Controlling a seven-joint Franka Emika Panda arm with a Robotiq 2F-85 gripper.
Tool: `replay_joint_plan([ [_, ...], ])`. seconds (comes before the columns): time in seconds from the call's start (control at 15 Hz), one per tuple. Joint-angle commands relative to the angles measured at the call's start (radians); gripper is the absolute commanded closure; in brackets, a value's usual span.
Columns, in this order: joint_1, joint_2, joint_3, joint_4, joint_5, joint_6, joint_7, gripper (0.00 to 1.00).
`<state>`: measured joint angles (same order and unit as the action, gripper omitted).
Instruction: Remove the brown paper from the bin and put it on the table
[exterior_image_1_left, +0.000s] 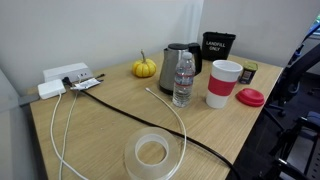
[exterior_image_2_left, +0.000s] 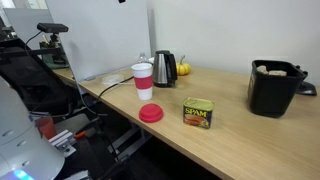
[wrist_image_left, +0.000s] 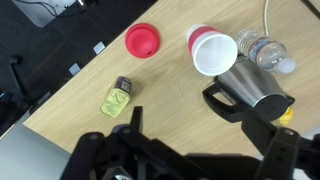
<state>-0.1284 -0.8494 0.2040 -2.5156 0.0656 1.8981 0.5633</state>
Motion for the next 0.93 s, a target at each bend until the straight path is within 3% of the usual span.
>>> replay_joint_plan([
  [0.0,-0.044,0.103,0.023,0.03,-0.044,0.11,0.065,0.0],
  [0.2,-0.055,0.166,0.022,0.038,-0.101,0.23,0.131,0.0],
  [0.27,-0.019,0.137,-0.007,0.022,-0.084,0.191,0.102,0.0],
  [0.87,-0.021,0.164,-0.006,0.033,-0.101,0.225,0.129,0.0],
])
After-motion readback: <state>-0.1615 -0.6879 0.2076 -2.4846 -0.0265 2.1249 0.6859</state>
